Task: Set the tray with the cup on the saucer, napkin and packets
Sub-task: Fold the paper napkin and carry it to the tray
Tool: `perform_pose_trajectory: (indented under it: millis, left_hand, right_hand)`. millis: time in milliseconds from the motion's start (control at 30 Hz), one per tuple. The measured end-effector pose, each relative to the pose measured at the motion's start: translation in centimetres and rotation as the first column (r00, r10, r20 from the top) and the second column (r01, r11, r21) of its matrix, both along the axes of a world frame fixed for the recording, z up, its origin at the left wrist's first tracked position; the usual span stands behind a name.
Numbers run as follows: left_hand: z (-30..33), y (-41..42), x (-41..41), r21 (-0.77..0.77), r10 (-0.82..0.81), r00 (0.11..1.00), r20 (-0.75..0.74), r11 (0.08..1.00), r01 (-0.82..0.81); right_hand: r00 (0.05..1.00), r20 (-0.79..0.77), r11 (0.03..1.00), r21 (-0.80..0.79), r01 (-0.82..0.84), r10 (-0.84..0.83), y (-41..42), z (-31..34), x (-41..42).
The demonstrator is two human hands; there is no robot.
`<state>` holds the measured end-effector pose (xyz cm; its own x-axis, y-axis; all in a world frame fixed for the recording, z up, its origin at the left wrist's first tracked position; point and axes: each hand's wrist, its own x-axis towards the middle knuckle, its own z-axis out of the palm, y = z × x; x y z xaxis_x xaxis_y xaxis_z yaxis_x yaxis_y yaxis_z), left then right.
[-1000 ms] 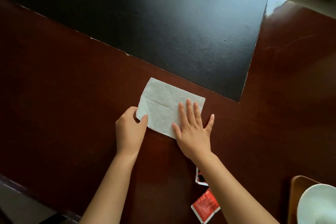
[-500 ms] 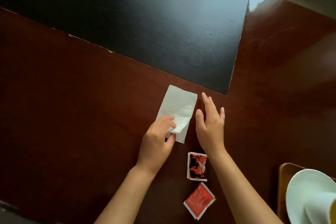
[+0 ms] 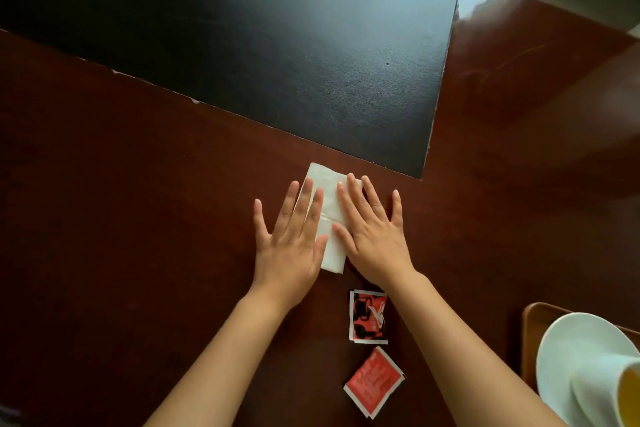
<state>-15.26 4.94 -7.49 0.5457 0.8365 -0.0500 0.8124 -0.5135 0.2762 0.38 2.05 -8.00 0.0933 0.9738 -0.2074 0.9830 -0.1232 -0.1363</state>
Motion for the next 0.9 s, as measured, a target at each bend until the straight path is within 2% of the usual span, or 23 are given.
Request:
perform_pose_trajectory:
  millis: [67, 167, 367, 467, 600, 667, 767, 900]
  left_hand:
    - [-0.9, 0.2, 0.1, -0.031, -0.028, 0.995, -0.091, 0.999, 0.026]
    - [-1.0, 0.2, 0.3, -0.041, -0.011, 0.988, -0.153, 0.999, 0.005]
    - [-0.1, -0.5, -2.2, -0.098, -0.035, 0.988, -0.151, 0.995, 0.02]
    - [0.7, -0.6, -4.8, -0.119, -0.152, 0.982, -0.117, 0.983, 0.138]
    - [1.1, 0.0, -6.9, -0.06, -0.291, 0.956, -0.034, 0.956, 0.288]
    - [1.0, 0.4, -7.3, -0.01, -0.339, 0.94, 0.033, 0.941, 0.34]
    - [0.8, 1.0, -7.3, 0.024, -0.339, 0.93, 0.14, 0.94, 0.34]
    - [0.7, 1.0, -6.9, 0.058, -0.312, 0.918, 0.246, 0.95, 0.307]
  right_hand:
    - [1.0, 0.013, 1.0, -0.002, -0.004, 0.004, -0.1, -0.2, 0.1]
    - [0.999, 0.034, 1.0, 0.006, -0.01, 0.01, -0.1, -0.2, 0.3]
    - [0.998, 0.064, 1.0, 0.0, -0.028, 0.028, 0.0, -0.2, 0.6]
    - [0.998, 0.058, 0.999, 0.003, -0.032, 0.031, 0.1, -0.2, 0.6]
    - [0.999, 0.037, 0.999, 0.004, -0.032, 0.032, 0.2, -0.1, 0.7]
    - [0.999, -0.028, 0.999, 0.029, -0.034, 0.035, 0.3, 0.1, 0.8]
    - [0.979, -0.161, 0.987, 0.123, -0.106, 0.125, -0.2, 1.1, 0.8]
    - [0.952, -0.127, 0.938, 0.25, -0.24, 0.277, -2.4, 2.0, 0.7]
